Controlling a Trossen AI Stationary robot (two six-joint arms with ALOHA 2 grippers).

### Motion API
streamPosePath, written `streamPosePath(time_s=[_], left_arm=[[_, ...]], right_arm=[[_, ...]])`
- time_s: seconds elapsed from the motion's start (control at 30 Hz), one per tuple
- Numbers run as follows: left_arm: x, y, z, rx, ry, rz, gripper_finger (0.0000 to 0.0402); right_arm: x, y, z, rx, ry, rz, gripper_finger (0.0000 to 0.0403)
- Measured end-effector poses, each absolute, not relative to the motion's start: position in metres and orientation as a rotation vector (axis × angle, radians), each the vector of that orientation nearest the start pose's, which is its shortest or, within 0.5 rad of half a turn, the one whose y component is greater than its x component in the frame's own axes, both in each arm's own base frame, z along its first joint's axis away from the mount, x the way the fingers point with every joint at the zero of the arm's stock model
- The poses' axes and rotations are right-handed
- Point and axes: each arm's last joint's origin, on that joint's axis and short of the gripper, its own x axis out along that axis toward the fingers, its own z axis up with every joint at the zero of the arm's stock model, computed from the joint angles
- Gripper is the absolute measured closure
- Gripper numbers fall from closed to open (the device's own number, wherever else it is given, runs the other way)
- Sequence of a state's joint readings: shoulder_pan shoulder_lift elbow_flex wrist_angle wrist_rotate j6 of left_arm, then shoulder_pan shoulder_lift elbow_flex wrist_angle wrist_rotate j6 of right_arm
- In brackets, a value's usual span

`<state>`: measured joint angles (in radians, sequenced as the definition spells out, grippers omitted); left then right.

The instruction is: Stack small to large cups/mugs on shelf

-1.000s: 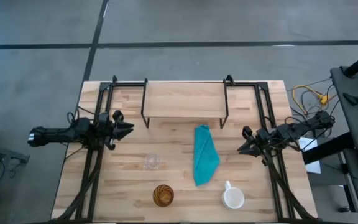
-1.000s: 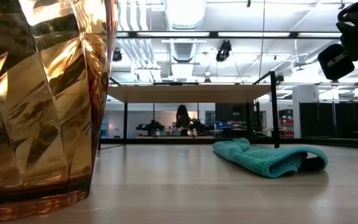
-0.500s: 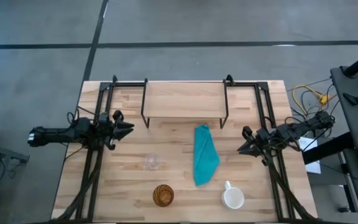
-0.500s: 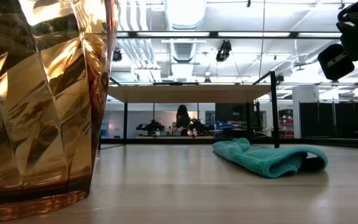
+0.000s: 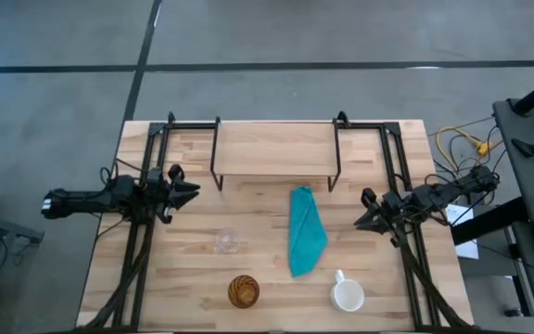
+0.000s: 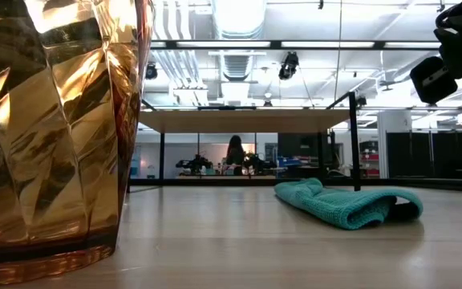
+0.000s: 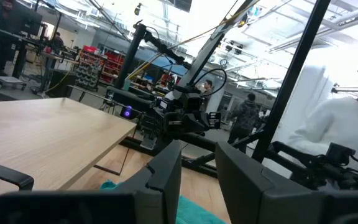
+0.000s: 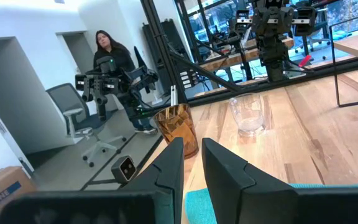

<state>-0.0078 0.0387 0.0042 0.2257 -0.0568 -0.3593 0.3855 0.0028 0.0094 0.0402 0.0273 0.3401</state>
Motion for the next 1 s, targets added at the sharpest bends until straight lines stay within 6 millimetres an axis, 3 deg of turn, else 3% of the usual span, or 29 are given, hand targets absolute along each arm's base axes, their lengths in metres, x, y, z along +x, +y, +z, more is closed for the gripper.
streamPosePath(time_s=[0.2,0.4,0.6,0.73,1.0], left_arm=[[0.0980,0.0009,0.1837,-0.364,-0.198,0.014,0.0316],[0.0980,0.0009,0.1836,-0.364,-0.198,0.014,0.0316],[0.0980,0.0009,0.1835,-0.365,-0.198,0.014,0.0316],[0.0980,0.0009,0.1836,-0.364,-0.198,0.014,0.0316],[0.0980,0.0009,0.1837,-0.364,-0.198,0.014,0.0316]], right_arm=[[0.0903,0.0358,0.1704,0.318,0.011,0.362,0.0349],[0.0904,0.0356,0.1703,-0.105,-0.065,0.347,0.0349],[0.0904,0.0356,0.1703,-0.311,-0.100,0.340,0.0349],[0.0904,0.0356,0.1701,-0.305,-0.098,0.340,0.0349],[0.0905,0.0355,0.1696,0.013,-0.036,0.346,0.0349]])
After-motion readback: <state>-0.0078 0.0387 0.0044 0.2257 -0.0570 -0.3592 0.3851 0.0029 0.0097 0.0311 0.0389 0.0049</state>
